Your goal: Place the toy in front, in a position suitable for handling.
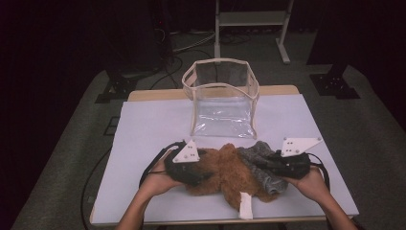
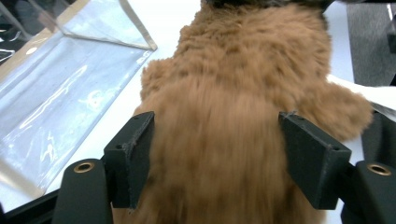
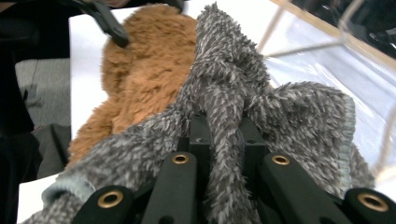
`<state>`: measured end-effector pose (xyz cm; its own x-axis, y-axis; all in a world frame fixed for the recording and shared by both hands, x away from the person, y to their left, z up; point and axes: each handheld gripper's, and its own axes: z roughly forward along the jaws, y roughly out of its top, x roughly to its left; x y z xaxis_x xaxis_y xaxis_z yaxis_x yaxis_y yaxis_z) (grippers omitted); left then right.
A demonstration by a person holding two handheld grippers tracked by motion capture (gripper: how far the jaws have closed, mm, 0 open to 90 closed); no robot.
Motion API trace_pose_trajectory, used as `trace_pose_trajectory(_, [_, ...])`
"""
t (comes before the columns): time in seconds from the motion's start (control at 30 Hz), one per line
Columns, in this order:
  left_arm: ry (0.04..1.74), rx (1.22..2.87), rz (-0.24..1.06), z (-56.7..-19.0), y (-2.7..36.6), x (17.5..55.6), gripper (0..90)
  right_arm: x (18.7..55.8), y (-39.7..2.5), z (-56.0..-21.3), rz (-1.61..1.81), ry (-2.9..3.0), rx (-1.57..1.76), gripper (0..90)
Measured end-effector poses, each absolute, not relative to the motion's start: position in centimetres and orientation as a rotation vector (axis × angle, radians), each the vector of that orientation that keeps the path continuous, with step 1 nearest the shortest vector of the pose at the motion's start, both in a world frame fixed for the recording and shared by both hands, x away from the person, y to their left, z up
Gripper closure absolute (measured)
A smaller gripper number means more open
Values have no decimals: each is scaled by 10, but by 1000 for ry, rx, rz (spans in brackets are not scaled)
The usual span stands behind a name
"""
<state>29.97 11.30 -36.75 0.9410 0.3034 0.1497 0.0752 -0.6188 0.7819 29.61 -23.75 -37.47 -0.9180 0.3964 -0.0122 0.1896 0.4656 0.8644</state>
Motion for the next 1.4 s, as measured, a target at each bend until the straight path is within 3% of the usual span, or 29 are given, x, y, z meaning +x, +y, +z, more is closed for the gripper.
trace_pose_trajectory(0.17, [336, 2203, 301, -373, 133, 301, 284, 300, -245, -378, 1446, 2500, 542, 797])
trace_pose_trajectory(0.37, [337, 2166, 192, -385, 127, 307, 347, 301, -228, -367, 1355, 2506, 533, 799])
trace_pose_trajectory(0.67, [269, 2176, 227, -377, 98, 307, 345, 299, -181, -358, 1264, 2542, 375, 799])
trace_pose_trajectory(1.1, [248, 2185, 210, -378, 109, 309, 325, 313, -238, -378, 1362, 2526, 596, 809])
trace_pose_trajectory(1.4, [267, 2167, 153, -388, 96, 317, 391, 310, -217, -359, 1202, 2527, 567, 809])
